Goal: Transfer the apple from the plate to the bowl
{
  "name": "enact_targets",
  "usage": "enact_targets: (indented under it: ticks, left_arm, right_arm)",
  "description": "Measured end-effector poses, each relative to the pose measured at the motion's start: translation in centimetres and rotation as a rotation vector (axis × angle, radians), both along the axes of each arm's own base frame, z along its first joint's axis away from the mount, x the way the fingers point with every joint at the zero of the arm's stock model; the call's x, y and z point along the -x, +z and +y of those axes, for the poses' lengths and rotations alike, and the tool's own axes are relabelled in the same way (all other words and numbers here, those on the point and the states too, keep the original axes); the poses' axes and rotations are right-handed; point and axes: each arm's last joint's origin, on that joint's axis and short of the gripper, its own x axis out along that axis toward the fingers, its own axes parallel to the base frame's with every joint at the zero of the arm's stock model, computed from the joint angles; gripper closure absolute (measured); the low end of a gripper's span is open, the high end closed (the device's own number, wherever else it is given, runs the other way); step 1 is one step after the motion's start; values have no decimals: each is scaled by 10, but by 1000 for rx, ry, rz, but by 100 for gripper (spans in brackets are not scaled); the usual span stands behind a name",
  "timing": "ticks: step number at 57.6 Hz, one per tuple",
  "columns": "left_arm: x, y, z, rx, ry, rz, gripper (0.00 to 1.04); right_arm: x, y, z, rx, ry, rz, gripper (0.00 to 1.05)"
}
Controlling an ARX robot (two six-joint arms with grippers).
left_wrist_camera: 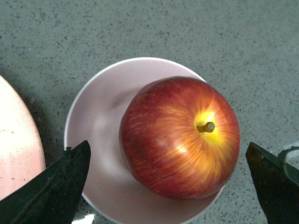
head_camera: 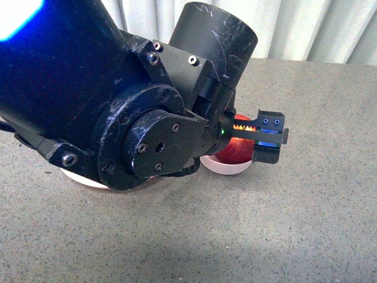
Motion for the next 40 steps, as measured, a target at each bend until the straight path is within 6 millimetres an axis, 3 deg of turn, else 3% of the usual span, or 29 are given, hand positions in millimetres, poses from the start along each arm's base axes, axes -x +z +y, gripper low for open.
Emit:
enact_targets:
  ticks: [16, 25, 40]
  left_arm:
    - [15, 33, 25, 71, 42, -89, 7]
    - [42, 54, 58, 85, 100, -138, 7]
    - [85, 70, 108, 76, 196, -168, 7]
  right_arm:
    - [0, 0, 0, 0, 0, 0, 9]
    - [0, 0, 0, 0, 0, 0, 9]
    - [0, 0, 0, 0, 0, 0, 9]
